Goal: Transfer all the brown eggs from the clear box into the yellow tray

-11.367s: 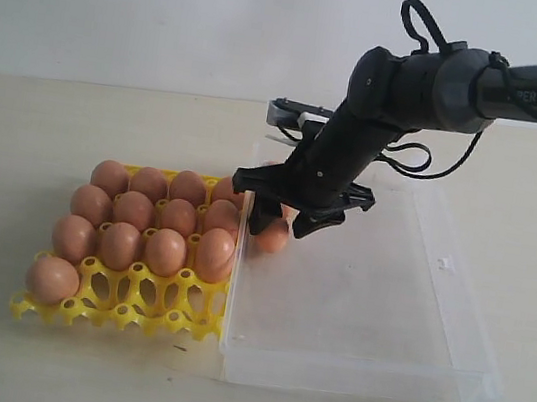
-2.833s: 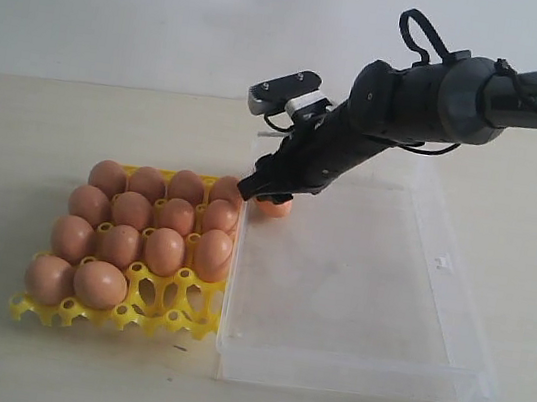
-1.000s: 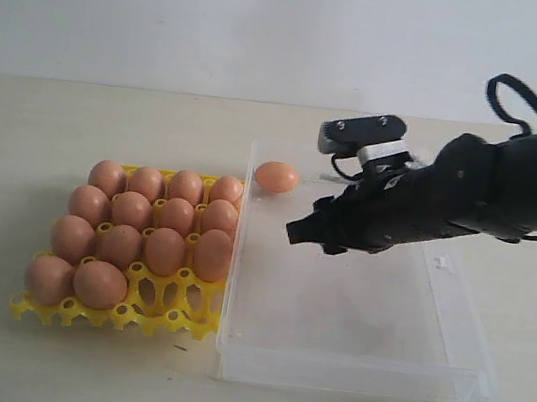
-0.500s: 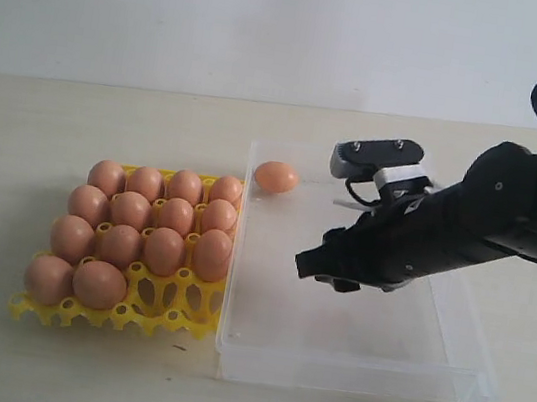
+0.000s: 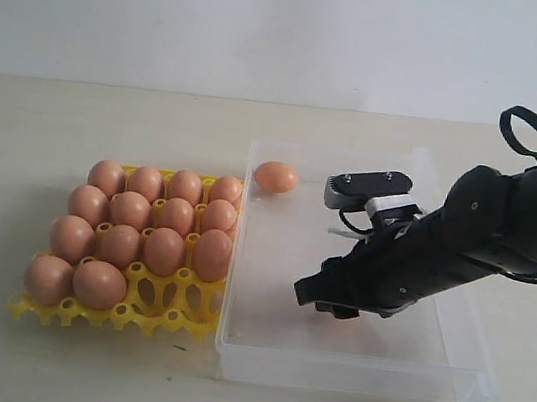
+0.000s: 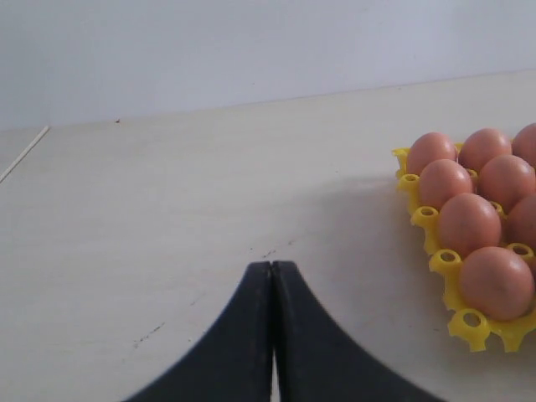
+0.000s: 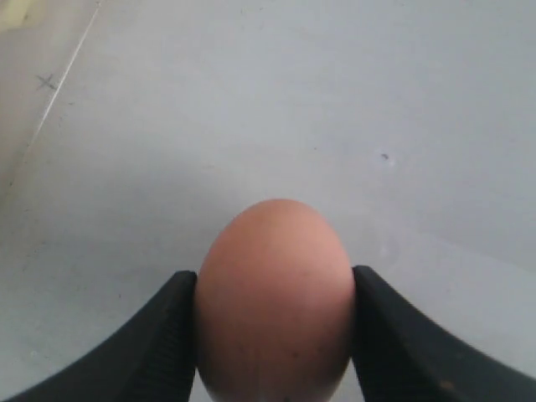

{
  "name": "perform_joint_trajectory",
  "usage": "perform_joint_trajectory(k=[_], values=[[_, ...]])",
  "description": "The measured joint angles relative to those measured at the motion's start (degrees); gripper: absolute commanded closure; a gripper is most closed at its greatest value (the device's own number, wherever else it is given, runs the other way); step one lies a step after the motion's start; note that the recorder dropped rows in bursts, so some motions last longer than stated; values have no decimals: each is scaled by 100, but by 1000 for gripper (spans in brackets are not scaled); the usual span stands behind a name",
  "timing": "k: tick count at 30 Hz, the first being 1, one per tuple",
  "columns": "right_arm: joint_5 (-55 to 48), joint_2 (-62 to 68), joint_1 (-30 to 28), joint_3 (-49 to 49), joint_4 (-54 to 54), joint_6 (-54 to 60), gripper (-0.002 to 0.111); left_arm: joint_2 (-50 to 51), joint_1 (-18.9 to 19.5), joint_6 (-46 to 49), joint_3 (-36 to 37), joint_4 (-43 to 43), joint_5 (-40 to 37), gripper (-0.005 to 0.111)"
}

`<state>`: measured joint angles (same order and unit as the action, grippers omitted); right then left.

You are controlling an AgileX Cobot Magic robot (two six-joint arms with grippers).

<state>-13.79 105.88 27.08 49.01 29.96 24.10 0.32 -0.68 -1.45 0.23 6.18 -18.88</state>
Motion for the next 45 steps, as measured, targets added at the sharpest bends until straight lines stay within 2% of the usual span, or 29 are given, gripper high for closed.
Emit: perform_joint_trajectory(k=[3,8,12,19,29,37,45], values=[[8,0,-23,0,0,0,64,0,0,0,0,0,0,107],[-3,0,-23,0,0,-12,58,0,0,0,0,0,0,107],[-26,0,-23,0,0,-12,48,0,0,0,0,0,0,107],[-103,0,-23,0,-52,-22,49,0,0,0,0,0,0,107],[289,-370,-23,132,-67,-22,49,0,0,0,0,0,0,107],[-155,-136,-23,682,-117,-22,49,0,0,0,0,0,0,107],[-472,200,-23,749,-137,-275,49,0,0,0,0,0,0,107]])
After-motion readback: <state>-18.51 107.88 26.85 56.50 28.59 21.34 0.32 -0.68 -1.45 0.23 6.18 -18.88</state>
